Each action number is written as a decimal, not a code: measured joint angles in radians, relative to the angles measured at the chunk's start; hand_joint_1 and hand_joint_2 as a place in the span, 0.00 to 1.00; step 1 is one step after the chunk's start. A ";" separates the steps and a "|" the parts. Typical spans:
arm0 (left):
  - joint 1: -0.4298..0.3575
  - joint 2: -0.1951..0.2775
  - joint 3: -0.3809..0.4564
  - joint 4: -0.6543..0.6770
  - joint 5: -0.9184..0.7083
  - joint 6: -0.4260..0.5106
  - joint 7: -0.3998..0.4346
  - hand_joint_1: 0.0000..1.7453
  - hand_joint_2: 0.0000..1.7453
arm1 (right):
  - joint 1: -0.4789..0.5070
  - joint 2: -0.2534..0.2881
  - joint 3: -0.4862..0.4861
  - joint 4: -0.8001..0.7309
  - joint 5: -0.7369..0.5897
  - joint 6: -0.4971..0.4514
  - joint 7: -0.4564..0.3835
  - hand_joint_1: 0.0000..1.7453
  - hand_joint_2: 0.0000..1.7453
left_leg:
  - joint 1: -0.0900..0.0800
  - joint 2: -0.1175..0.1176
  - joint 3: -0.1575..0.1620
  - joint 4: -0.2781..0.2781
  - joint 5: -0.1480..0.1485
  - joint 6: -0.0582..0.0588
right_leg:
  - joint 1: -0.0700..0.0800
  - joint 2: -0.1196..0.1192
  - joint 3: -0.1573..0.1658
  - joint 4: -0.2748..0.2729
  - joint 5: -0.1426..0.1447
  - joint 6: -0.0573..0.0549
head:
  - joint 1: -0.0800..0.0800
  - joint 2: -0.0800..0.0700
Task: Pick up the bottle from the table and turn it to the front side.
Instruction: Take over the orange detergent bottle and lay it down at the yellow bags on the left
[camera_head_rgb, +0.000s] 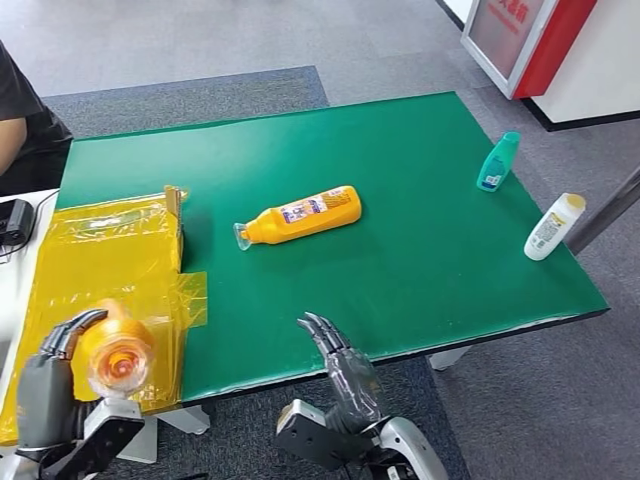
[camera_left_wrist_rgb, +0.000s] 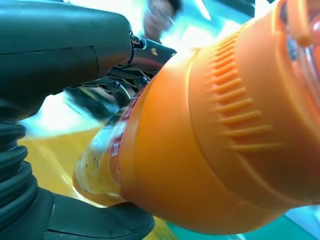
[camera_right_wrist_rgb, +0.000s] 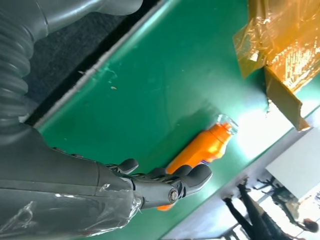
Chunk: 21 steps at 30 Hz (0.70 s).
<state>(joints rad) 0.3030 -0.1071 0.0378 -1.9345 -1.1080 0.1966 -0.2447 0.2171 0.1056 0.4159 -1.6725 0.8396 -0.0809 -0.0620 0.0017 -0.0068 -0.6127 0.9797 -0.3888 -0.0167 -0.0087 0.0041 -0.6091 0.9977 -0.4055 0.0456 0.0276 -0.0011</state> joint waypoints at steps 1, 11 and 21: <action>-0.007 -0.002 0.025 0.000 -0.032 0.010 0.016 1.00 1.00 | 0.010 -0.002 -0.004 -0.003 -0.007 0.000 0.001 0.00 1.00 | 0.000 0.000 0.000 0.000 0.000 0.000 | 0.000 0.000 0.000 0.000 0.000 0.000 | 0.000 0.000; -0.097 0.002 0.167 0.031 -0.250 0.045 0.135 1.00 1.00 | 0.056 -0.008 -0.030 -0.008 -0.064 0.022 -0.003 0.00 1.00 | 0.000 0.000 0.000 0.000 0.000 0.000 | 0.000 0.000 0.000 0.000 0.000 0.000 | 0.000 0.000; -0.238 0.032 0.167 0.174 -0.412 0.021 0.229 1.00 1.00 | 0.044 -0.021 -0.012 0.022 -0.107 0.048 -0.010 0.00 1.00 | 0.000 0.000 0.000 0.000 0.001 -0.001 | 0.000 0.000 0.000 0.000 0.001 0.000 | 0.000 0.000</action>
<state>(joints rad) 0.0655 -0.0752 0.2047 -1.7604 -1.5197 0.2171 -0.0156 0.2616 0.0846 0.4035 -1.6503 0.7324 -0.0329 -0.0722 0.0018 -0.0068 -0.6127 0.9798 -0.3878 -0.0178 -0.0086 0.0043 -0.6094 0.9978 -0.4044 0.0453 0.0275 -0.0011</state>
